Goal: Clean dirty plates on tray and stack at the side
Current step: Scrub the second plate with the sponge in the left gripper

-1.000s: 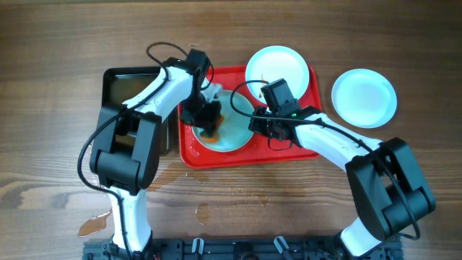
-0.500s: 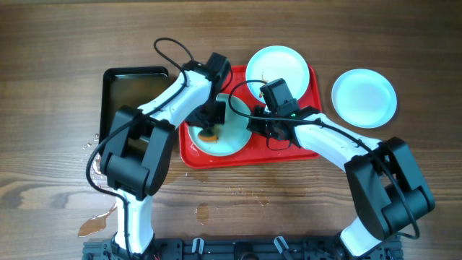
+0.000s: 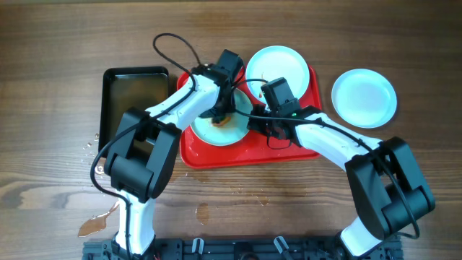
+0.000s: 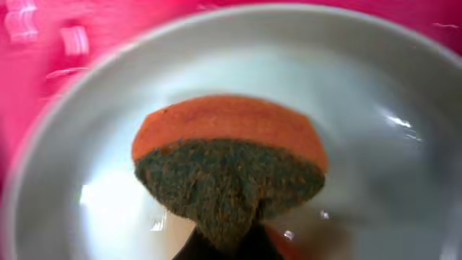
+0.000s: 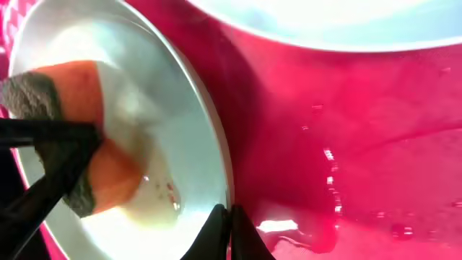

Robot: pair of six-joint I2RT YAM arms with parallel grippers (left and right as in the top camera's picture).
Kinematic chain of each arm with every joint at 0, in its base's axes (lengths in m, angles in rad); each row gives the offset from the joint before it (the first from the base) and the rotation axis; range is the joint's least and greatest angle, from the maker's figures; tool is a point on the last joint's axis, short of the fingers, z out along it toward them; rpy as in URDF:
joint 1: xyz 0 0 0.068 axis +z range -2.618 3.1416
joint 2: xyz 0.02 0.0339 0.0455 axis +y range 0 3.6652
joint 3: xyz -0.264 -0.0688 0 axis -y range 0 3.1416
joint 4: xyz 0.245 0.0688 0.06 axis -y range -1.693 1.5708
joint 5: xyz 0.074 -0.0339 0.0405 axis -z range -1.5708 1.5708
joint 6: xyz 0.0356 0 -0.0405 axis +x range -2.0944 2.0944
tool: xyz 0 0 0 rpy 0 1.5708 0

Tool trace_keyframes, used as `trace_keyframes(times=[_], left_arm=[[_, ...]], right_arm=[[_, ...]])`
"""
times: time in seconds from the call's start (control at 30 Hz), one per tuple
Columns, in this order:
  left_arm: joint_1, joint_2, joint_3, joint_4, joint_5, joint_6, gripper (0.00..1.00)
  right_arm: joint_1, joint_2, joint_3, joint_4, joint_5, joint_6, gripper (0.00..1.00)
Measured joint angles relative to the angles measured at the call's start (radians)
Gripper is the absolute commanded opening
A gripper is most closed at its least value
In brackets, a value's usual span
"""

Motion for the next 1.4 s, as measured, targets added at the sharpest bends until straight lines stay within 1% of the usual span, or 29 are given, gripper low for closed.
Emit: trace_keyframes(times=[0.03, 0.1, 0.17, 0.27, 0.3, 0.37, 0.4, 0.43, 0.47, 0.5, 0.57, 0.6, 0.67, 0.73, 0.83, 0.9, 0.93, 0.97, 1.0, 1.03, 1.07, 1.2, 1.3, 1.37, 1.4], left_arm=[[0.0, 0.0, 0.002, -0.041, -0.08, -0.024, 0.04], [0.001, 0.0, 0.001, -0.14, -0.156, -0.047, 0.04], [0.001, 0.0, 0.0, -0.198, -0.154, -0.026, 0.04], [0.021, -0.003, 0.0, -0.23, -0.006, 0.135, 0.04], [0.029, -0.005, 0.0, -0.221, 0.076, 0.194, 0.04], [0.033, -0.005, -0.003, -0.153, 0.272, 0.301, 0.04], [0.03, -0.002, -0.009, -0.108, 0.355, 0.333, 0.04], [0.031, 0.001, -0.016, -0.058, 0.411, 0.34, 0.04], [0.038, 0.004, -0.018, -0.028, 0.433, 0.328, 0.04], [0.047, 0.006, -0.019, 0.0, 0.431, 0.286, 0.04], [0.087, 0.006, -0.018, 0.021, 0.381, 0.155, 0.04], [0.108, 0.006, -0.015, 0.022, 0.361, 0.109, 0.04], [0.167, 0.005, 0.004, -0.02, 0.293, 0.002, 0.04], [0.196, 0.002, 0.03, -0.098, 0.251, -0.034, 0.04], [0.203, -0.039, 0.067, -0.152, 0.225, -0.046, 0.04], [0.203, -0.118, 0.084, -0.161, 0.219, -0.039, 0.04], [0.203, -0.171, 0.093, -0.168, 0.219, -0.029, 0.04], [0.203, -0.216, 0.102, -0.172, 0.219, -0.015, 0.04], [0.203, -0.234, 0.106, -0.174, 0.219, -0.008, 0.04], [0.203, -0.248, 0.11, -0.178, 0.219, 0.003, 0.04], [0.203, -0.248, 0.11, -0.182, 0.219, 0.007, 0.04], [0.205, -0.243, 0.11, -0.189, 0.219, 0.015, 0.04], [0.214, -0.243, 0.11, -0.198, 0.219, 0.023, 0.04], [0.216, -0.243, 0.11, -0.206, 0.218, 0.034, 0.04], [0.216, -0.243, 0.11, -0.208, 0.216, 0.037, 0.04]], right_arm=[[0.003, 0.0, 0.0, 0.004, -0.004, 0.0, 0.04], [0.004, 0.0, 0.0, 0.005, -0.006, 0.0, 0.04], [0.004, 0.0, 0.0, 0.005, -0.006, 0.0, 0.04], [0.003, 0.0, 0.0, 0.002, -0.005, 0.0, 0.04], [-0.001, 0.0, 0.0, 0.0, -0.001, 0.0, 0.04], [-0.007, 0.0, 0.0, -0.004, 0.006, 0.0, 0.04], [-0.007, 0.0, 0.0, -0.004, 0.006, 0.0, 0.04], [-0.007, 0.0, 0.0, -0.004, 0.006, 0.0, 0.04], [-0.007, 0.0, 0.0, -0.004, 0.006, 0.0, 0.04], [-0.007, 0.0, 0.0, -0.004, 0.005, 0.0, 0.04], [-0.003, 0.0, 0.0, 0.004, -0.003, 0.0, 0.04], [0.0, 0.0, 0.0, 0.005, -0.006, 0.0, 0.04], [0.0, 0.0, 0.0, 0.005, -0.007, 0.0, 0.04], [0.0, 0.005, 0.0, 0.01, -0.011, 0.0, 0.04], [0.0, 0.015, 0.001, 0.021, -0.017, 0.0, 0.05], [0.0, 0.022, 0.004, 0.034, -0.019, 0.0, 0.14], [0.0, 0.024, 0.005, 0.034, -0.018, 0.001, 0.16], [0.0, 0.029, 0.006, 0.033, -0.016, 0.005, 0.2], [0.0, 0.035, 0.006, 0.037, -0.013, 0.011, 0.21], [0.0, 0.044, 0.006, 0.044, -0.012, 0.011, 0.2], [0.0, 0.05, 0.006, 0.055, -0.013, 0.016, 0.06], [0.0, 0.074, 0.009, 0.092, -0.062, 0.023, 0.04], [0.0, 0.07, 0.011, 0.058, -0.113, -0.024, 0.04], [0.0, 0.019, 0.011, -0.014, -0.111, -0.082, 0.04], [0.0, -0.075, 0.015, -0.073, -0.076, -0.108, 0.04]])
